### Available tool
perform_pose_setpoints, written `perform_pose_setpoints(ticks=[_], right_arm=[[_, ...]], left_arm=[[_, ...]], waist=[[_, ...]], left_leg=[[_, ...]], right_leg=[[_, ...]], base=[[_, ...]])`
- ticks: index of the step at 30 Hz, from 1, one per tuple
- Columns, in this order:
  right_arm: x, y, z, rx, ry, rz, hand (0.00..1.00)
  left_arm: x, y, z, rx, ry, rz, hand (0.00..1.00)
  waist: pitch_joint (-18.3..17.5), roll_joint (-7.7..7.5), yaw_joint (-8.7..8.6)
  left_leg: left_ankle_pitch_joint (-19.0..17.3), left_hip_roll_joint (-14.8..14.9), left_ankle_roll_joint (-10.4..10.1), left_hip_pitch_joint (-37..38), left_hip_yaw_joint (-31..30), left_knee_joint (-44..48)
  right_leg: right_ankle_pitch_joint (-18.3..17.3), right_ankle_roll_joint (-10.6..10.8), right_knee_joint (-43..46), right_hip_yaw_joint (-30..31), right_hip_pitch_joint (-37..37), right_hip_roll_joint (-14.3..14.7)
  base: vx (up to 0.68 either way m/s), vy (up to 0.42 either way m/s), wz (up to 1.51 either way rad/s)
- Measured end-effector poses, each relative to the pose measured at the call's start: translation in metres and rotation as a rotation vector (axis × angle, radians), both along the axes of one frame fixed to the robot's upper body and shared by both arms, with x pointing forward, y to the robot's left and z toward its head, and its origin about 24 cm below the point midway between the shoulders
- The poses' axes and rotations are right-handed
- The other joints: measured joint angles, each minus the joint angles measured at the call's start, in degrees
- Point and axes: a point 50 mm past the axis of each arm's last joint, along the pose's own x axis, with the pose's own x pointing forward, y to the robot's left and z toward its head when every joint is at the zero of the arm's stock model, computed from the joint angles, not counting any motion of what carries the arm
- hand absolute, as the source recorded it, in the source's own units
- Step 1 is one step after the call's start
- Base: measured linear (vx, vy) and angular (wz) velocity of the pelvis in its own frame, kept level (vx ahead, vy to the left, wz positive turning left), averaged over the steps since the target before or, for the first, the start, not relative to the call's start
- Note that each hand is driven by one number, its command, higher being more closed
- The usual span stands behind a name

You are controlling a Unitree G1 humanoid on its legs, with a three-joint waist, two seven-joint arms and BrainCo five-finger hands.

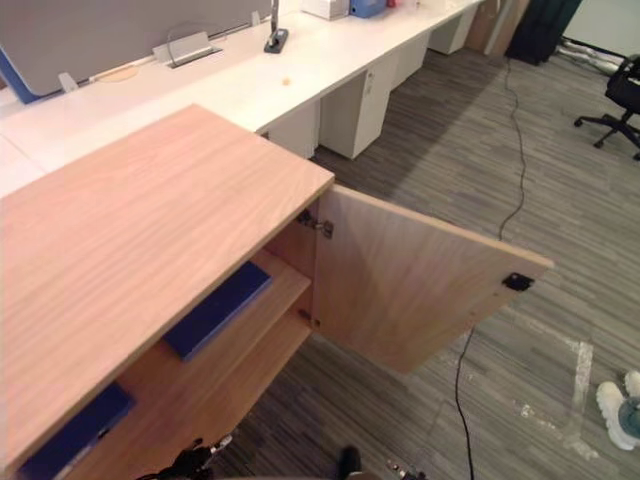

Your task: Walk over to the cabinet, pick up the folder, carry it to the office cabinet, place the folder inside the office cabinet, then close the office cabinet door

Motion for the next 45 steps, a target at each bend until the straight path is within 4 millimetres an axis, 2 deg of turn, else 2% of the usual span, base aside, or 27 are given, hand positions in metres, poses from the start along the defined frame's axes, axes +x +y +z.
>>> perform_pose_setpoints(ticks=[1, 2, 3, 5, 7, 8, 10, 11, 13, 14, 15, 16, 17, 18, 19, 20, 22, 24, 29, 33, 39, 42, 43, 45], right_arm=[[0.001, 0.001, 0.0, 0.002, -0.003, 0.0, 0.0], [0.003, -0.001, 0.0, 0.0, -0.007, -0.005, 0.0], [0.007, -0.01, 0.003, -0.021, -0.025, -0.017, 0.0], [0.02, -0.01, 0.006, -0.026, -0.071, -0.012, 0.0], [0.028, -0.009, 0.008, -0.028, -0.097, -0.014, 0.0], [0.033, -0.008, 0.009, -0.021, -0.114, -0.03, 0.0], [0.035, -0.008, 0.01, -0.018, -0.127, -0.041, 0.0], [0.036, -0.009, 0.01, -0.015, -0.135, -0.052, 0.0], [0.044, -0.009, 0.013, -0.022, -0.169, -0.047, 0.0], [0.051, -0.008, 0.015, -0.023, -0.186, -0.038, 0.0], [0.055, -0.007, 0.016, -0.022, -0.194, -0.033, 0.0], [0.062, -0.005, 0.018, -0.016, -0.214, -0.021, 0.0], [0.075, -0.003, 0.021, -0.013, -0.249, -0.015, 0.0], [0.081, -0.003, 0.024, -0.013, -0.268, -0.016, 0.0], [0.093, -0.005, 0.028, -0.024, -0.298, 0.007, 0.0], [0.097, -0.004, 0.031, -0.031, -0.316, 0.03, 0.0], [0.102, -0.004, 0.036, -0.055, -0.356, 0.069, 0.0], [0.119, -0.014, 0.053, -0.118, -0.452, 0.125, 0.0], [0.144, -0.014, 0.081, -0.181, -0.618, 0.193, 0.0], [0.149, -0.012, 0.092, -0.191, -0.686, 0.2, 0.0], [0.156, -0.013, 0.11, -0.227, -0.78, 0.209, 0.0], [0.161, -0.016, 0.121, -0.258, -0.83, 0.194, 0.0], [0.163, -0.02, 0.127, -0.279, -0.856, 0.173, 0.0], [0.164, -0.031, 0.135, -0.321, -0.879, 0.13, 0.0]], left_arm=[[-0.001, 0.004, 0.0, 0.008, 0.002, 0.003, 0.0], [-0.003, 0.003, 0.0, 0.005, 0.001, 0.008, 0.0], [-0.005, -0.006, -0.002, -0.016, 0.006, 0.008, 0.0], [-0.009, -0.007, -0.003, -0.021, 0.014, 0.014, 0.0], [-0.008, -0.009, -0.003, -0.022, 0.014, 0.0, 0.0], [-0.007, -0.009, -0.002, -0.021, 0.01, -0.005, 0.0], [-0.006, -0.004, -0.001, -0.009, 0.002, -0.003, 0.0], [-0.006, -0.004, -0.001, -0.009, 0.003, -0.003, 0.0], [-0.006, 0.003, 0.0, 0.009, -0.004, -0.003, 0.0], [-0.006, 0.007, 0.002, 0.023, -0.011, -0.003, 0.0], [-0.007, 0.01, 0.002, 0.03, -0.01, -0.002, 0.0], [-0.011, 0.015, 0.002, 0.044, -0.002, 0.001, 0.0], [-0.011, 0.019, 0.003, 0.056, 0.002, 0.002, 0.0], [-0.011, 0.019, 0.003, 0.057, 0.003, 0.003, 0.0], [-0.01, 0.015, 0.002, 0.046, 0.0, 0.014, 0.0], [-0.009, 0.014, 0.002, 0.043, -0.004, 0.027, 0.0], [-0.008, 0.01, 0.002, 0.029, -0.014, 0.036, 0.0], [-0.004, -0.004, 0.001, 0.002, -0.025, 0.013, 0.0], [0.003, -0.003, 0.003, 0.024, -0.03, -0.063, 0.0], [0.004, -0.005, 0.003, 0.031, -0.032, -0.097, 0.0], [0.005, -0.006, 0.003, 0.04, -0.028, -0.134, 0.0], [0.006, -0.006, 0.004, 0.046, -0.03, -0.147, 0.0], [0.005, -0.004, 0.004, 0.054, -0.029, -0.153, 0.0], [0.0, -0.008, 0.003, 0.045, -0.02, -0.158, 0.0]], waist=[[0.4, -0.91, 0.27], [-0.3, -0.08, 1.06], [-0.4, 2.41, 0.52], [-0.2, 2.33, 0.55], [0.3, 2.68, 0.61], [1.0, 2.76, 0.53], [1.7, 2.29, 0.68], [1.7, 2.24, 0.74], [1.6, 2.13, 0.72], [1.6, 1.8, 0.96], [1.4, 1.44, 1.04], [0.8, 0.51, 1.27], [0.6, -0.04, 1.34], [0.7, 0.23, 1.36], [1.5, 1.38, 1.17], [1.6, 1.35, 1.09], [1.5, 0.75, 1.01], [0.9, 1.13, 0.83], [0.9, 0.7, 0.78], [0.8, 0.65, 0.9], [0.8, 0.7, 0.86], [0.8, 0.69, 0.89], [0.9, 0.09, 1.11], [-0.2, 2.64, 0.67]], left_leg=[[-1.5, -0.1, 0.5, -1.6, -0.1, 2.8], [-2.6, -1.3, 1.2, -0.2, -1.2, -4.1], [5.0, -0.2, 1.7, 0.9, -1.5, -11.0], [4.6, -1.7, 1.3, 1.5, 0.1, -10.3], [4.2, -1.7, 1.6, 1.8, 0.6, -10.0], [4.1, -1.4, 1.9, 2.2, 0.9, -9.9], [3.7, -1.4, 2.5, 3.4, 1.2, -10.2], [3.7, -1.4, 2.5, 3.8, 1.2, -10.6], [3.7, -0.9, 2.5, 3.7, 1.3, -11.0], [3.7, -0.6, 2.5, 3.3, 1.9, -10.9], [3.8, -0.5, 2.4, 3.1, 2.3, -10.9], [3.8, -0.5, 1.9, 2.2, 3.1, -10.8], [3.8, -0.1, 1.3, 1.1, 4.1, -10.7], [3.8, 0.5, 1.0, 0.6, 4.5, -10.6], [3.7, 2.4, 0.5, 0.4, 5.1, -10.2], [3.8, 3.4, -0.2, 0.5, 5.2, -9.5], [3.6, 4.5, -1.5, 0.6, 4.7, -7.2], [3.8, 5.1, -2.0, 1.7, 4.0, -8.3], [3.4, 4.6, -2.4, 1.9, 4.0, -8.5], [3.3, 3.0, -2.1, 2.7, 4.0, -8.1], [2.9, 2.4, -1.8, 2.8, 3.9, -7.6], [1.8, 2.4, -2.0, 2.2, 4.0, -3.3], [-1.5, 2.2, -2.0, 0.2, 3.8, -1.0], [1.6, 3.6, -1.6, 0.8, 2.4, -7.5]], right_leg=[[0.0, 0.0, 0.5, 0.3, 0.4, -1.4], [0.0, 0.0, 1.1, 1.6, 0.4, -2.3], [-0.4, 0.6, 1.4, 1.3, 0.4, -1.3], [-2.6, 2.5, 5.8, 0.9, -1.1, -3.2], [-4.0, 2.1, 12.5, 0.0, -4.6, -4.1], [-5.4, 1.3, 17.0, -2.9, -6.1, -4.9], [-9.1, -0.8, 27.0, -10.1, -8.2, -8.6], [-10.0, -1.1, 30.8, -12.5, -8.7, -10.3], [-10.9, -1.0, 34.3, -15.2, -9.2, -13.1], [-11.5, 0.6, 33.1, -15.5, -8.9, -13.3], [-11.7, 1.1, 31.8, -15.7, -8.8, -13.2], [-10.0, 2.8, 27.6, -16.1, -8.5, -12.6], [-9.8, 3.9, 21.6, -16.8, -7.5, -10.8], [-9.7, 3.9, 18.6, -16.9, -6.7, -9.5], [-7.8, 3.3, 14.0, -17.0, -4.8, -6.6], [-6.9, 2.6, 11.2, -17.0, -3.3, -5.1], [-6.6, 2.1, 8.9, -16.9, -1.0, -3.7], [-6.4, 1.9, 7.1, -16.7, -0.2, -2.6], [-4.0, 2.2, 3.3, -16.7, 1.4, -2.1], [-2.5, 2.7, 1.3, -16.6, 3.2, -3.1], [-1.8, 2.6, 1.1, -16.4, 3.2, -3.7], [-1.8, 2.6, 1.4, -15.4, 4.0, -4.7], [-1.7, 2.6, 2.0, -14.4, 4.3, -6.2], [-1.9, 2.9, 1.5, -14.7, 4.1, -4.6]], base=[[0.05, 0.135, -0.3], [0.02, 0.195, -0.35], [-0.01, 0.19, -0.45], [0.02, 0.136, -0.44], [0.02, 0.118, -0.2], [-0.01, 0.087, 0.01], [-0.02, 0.072, 0.1], [-0.03, 0.064, 0.08], [0.0, 0.014, -0.04], [0.03, -0.065, -0.2], [0.06, -0.141, -0.38], [0.11, -0.266, -0.52], [0.12, -0.289, -0.59], [0.11, -0.311, -0.61], [0.07, -0.261, -0.43], [0.08, -0.302, -0.36], [0.06, -0.216, -0.16], [0.05, -0.117, -0.14], [0.02, -0.009, -0.01], [0.01, 0.045, -0.01], [0.0, 0.016, -0.04], [0.01, 0.032, -0.13], [-0.03, 0.074, -0.13], [-0.04, 0.045, -0.14]])
